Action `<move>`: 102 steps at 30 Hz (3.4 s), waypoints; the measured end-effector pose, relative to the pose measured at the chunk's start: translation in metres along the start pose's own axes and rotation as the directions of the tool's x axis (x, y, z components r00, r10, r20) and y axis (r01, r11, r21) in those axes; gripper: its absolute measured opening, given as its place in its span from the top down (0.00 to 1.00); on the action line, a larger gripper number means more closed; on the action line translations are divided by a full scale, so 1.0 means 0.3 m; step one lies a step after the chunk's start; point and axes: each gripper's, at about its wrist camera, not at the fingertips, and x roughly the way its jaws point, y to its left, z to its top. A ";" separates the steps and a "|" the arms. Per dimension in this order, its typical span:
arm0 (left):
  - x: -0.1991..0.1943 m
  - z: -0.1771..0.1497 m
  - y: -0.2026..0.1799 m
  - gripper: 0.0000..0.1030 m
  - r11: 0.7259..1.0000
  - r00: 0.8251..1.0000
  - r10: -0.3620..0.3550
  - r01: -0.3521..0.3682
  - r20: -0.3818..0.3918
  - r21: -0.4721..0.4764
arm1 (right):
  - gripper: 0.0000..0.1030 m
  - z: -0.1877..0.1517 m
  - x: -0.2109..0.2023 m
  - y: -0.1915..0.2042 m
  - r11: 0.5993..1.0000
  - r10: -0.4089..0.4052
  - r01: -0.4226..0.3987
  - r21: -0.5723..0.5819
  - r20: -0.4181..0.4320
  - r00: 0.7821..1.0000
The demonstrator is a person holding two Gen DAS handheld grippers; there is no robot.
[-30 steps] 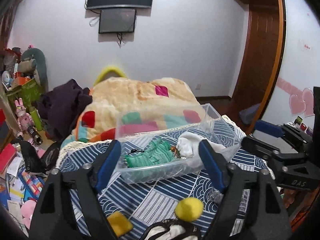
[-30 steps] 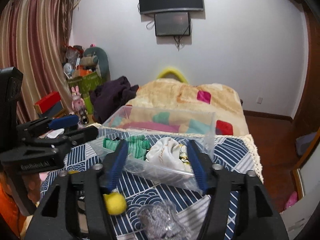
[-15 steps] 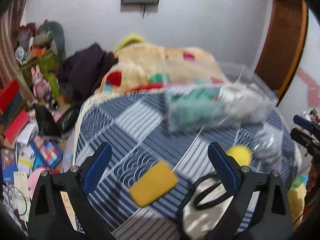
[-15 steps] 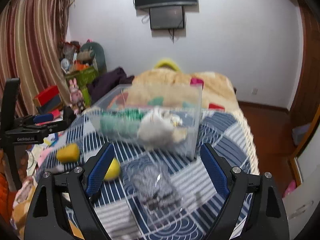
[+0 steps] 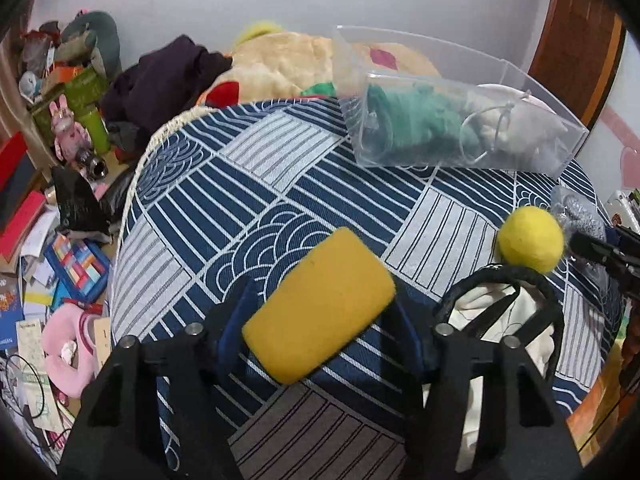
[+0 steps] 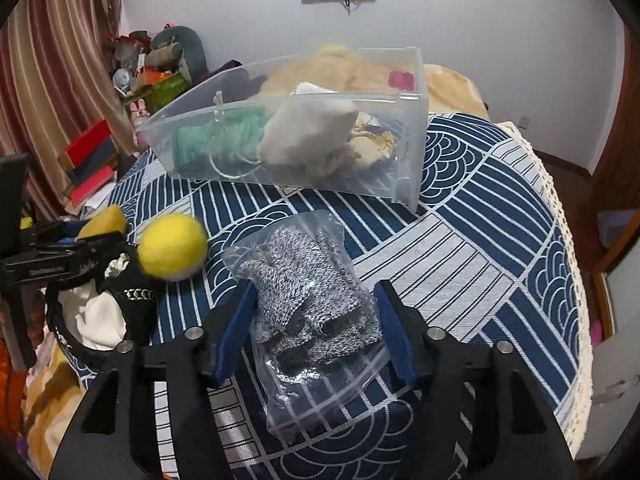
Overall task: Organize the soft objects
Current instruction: 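Grasp the yellow sponge with the left tool while the right tool grasps the glove bag, then place the sponge and the glove bag into the clear box, opening both tools, then grasp the yellow felt ball with the right tool while the left tool grasps the handbag strap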
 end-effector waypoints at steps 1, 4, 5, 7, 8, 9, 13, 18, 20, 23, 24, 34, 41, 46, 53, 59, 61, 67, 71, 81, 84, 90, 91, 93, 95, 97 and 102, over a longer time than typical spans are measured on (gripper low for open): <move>-0.005 0.000 -0.003 0.44 1.000 1.000 -0.006 0.006 0.004 0.003 | 0.59 -0.001 -0.006 -0.001 1.000 0.013 -0.013 0.003 0.003 1.000; -0.031 0.009 -0.017 0.46 1.000 0.999 -0.006 0.005 0.035 0.020 | 0.69 0.001 -0.030 0.001 1.000 0.021 -0.021 0.005 0.019 1.000; -0.044 0.016 -0.027 0.46 1.000 0.999 -0.002 0.001 0.049 0.029 | 0.70 0.001 -0.041 0.003 1.000 0.021 -0.021 0.004 0.028 0.999; -0.072 0.034 -0.044 0.46 0.999 0.997 -0.002 -0.001 0.075 0.042 | 0.71 0.004 -0.063 0.009 1.000 0.023 -0.023 -0.002 0.048 0.999; -0.089 0.046 -0.052 0.46 0.999 0.996 -0.003 -0.001 0.090 0.047 | 0.71 0.007 -0.077 0.013 1.000 0.026 -0.025 -0.006 0.063 0.998; -0.101 0.057 -0.059 0.46 0.999 0.995 -0.004 -0.001 0.101 0.050 | 0.71 0.011 -0.091 0.016 1.000 0.031 -0.031 -0.001 0.066 0.997; -0.173 0.120 -0.093 0.46 0.998 0.985 -0.021 0.011 0.174 0.061 | 0.71 0.050 -0.160 0.038 0.999 0.037 -0.036 -0.008 0.140 0.990; -0.236 0.208 -0.129 0.46 0.997 0.967 -0.047 0.030 0.251 0.068 | 0.71 0.119 -0.240 0.053 0.999 0.041 -0.039 -0.011 0.236 0.971; -0.252 0.250 -0.144 0.45 0.997 0.959 -0.059 0.042 0.277 0.067 | 0.71 0.152 -0.260 0.058 0.999 0.038 -0.038 -0.007 0.271 0.962; -0.259 0.286 -0.161 0.46 0.997 0.951 -0.069 0.052 0.302 0.065 | 0.71 0.206 -0.271 0.056 0.999 0.031 -0.034 0.006 0.309 0.951; -0.257 0.301 -0.167 0.46 0.996 0.949 -0.074 0.057 0.306 0.064 | 0.71 0.222 -0.272 0.056 0.999 0.026 -0.030 0.010 0.322 0.947; -0.135 0.414 -0.191 0.45 0.994 0.960 -0.106 0.094 0.260 0.057 | 0.71 0.341 -0.162 0.038 0.998 0.009 -0.026 0.050 0.306 0.952; -0.011 0.432 -0.225 0.45 0.994 0.977 -0.093 0.080 0.192 0.075 | 0.71 0.376 -0.036 0.039 0.999 0.001 -0.013 0.052 0.222 0.975; 0.054 0.433 -0.255 0.46 0.993 0.983 -0.091 0.079 0.156 0.086 | 0.71 0.366 0.031 0.055 1.000 -0.005 0.001 0.025 0.159 0.987; 0.076 0.430 -0.260 0.37 0.992 0.988 -0.099 0.089 0.119 0.086 | 0.63 0.350 0.045 0.057 0.999 -0.045 0.046 -0.003 0.132 0.990; 0.019 0.427 -0.245 0.31 0.991 0.983 -0.118 0.108 0.143 0.073 | 0.39 0.353 -0.006 0.071 0.996 -0.076 0.082 -0.030 0.174 0.982; -0.023 0.423 -0.247 0.28 0.991 0.980 -0.115 0.101 0.163 0.087 | 0.35 0.350 -0.041 0.075 0.995 -0.080 0.089 -0.034 0.200 0.976; -0.174 0.394 -0.235 0.07 0.991 0.962 -0.106 0.083 0.252 0.103 | 0.23 0.343 -0.147 0.095 0.996 -0.064 0.077 -0.037 0.275 0.959; -0.235 0.360 -0.214 0.03 0.991 0.960 -0.105 0.079 0.261 0.107 | 0.21 0.318 -0.200 0.112 0.997 -0.041 0.060 -0.056 0.299 0.953; -0.183 0.163 -0.157 0.03 0.991 0.989 -0.080 0.065 0.122 0.116 | 0.20 0.180 -0.169 0.163 0.994 0.036 -0.013 -0.111 0.203 0.978; -0.135 0.102 -0.144 0.03 0.991 0.995 -0.080 0.073 0.060 0.114 | 0.21 0.135 -0.119 0.179 0.992 0.059 -0.041 -0.116 0.148 0.987; -0.061 -0.008 -0.135 0.03 0.988 0.995 -0.096 0.099 -0.031 0.120 | 0.35 0.091 -0.010 0.193 0.990 0.107 -0.103 -0.096 0.038 0.994; -0.056 -0.018 -0.133 0.03 0.987 0.994 -0.101 0.104 -0.036 0.119 | 0.36 0.088 0.014 0.194 0.990 0.112 -0.110 -0.091 0.019 0.993; -0.043 -0.034 -0.131 0.03 0.987 0.992 -0.114 0.118 -0.047 0.111 | 0.44 0.075 0.038 0.202 0.988 0.126 -0.126 -0.086 -0.008 0.992; -0.033 -0.040 -0.126 0.10 0.986 0.990 -0.132 0.137 -0.052 0.095 | 0.53 0.067 0.066 0.204 0.984 0.158 -0.161 -0.080 -0.040 0.987; -0.027 -0.042 -0.123 0.21 0.985 0.987 -0.149 0.153 -0.055 0.082 | 0.62 0.060 0.074 0.210 0.977 0.196 -0.199 -0.074 -0.054 0.979; -0.044 -0.051 -0.159 0.59 0.974 0.983 -0.179 0.183 -0.035 0.132 | 0.65 0.044 0.041 0.230 0.981 0.166 -0.168 -0.099 -0.027 0.986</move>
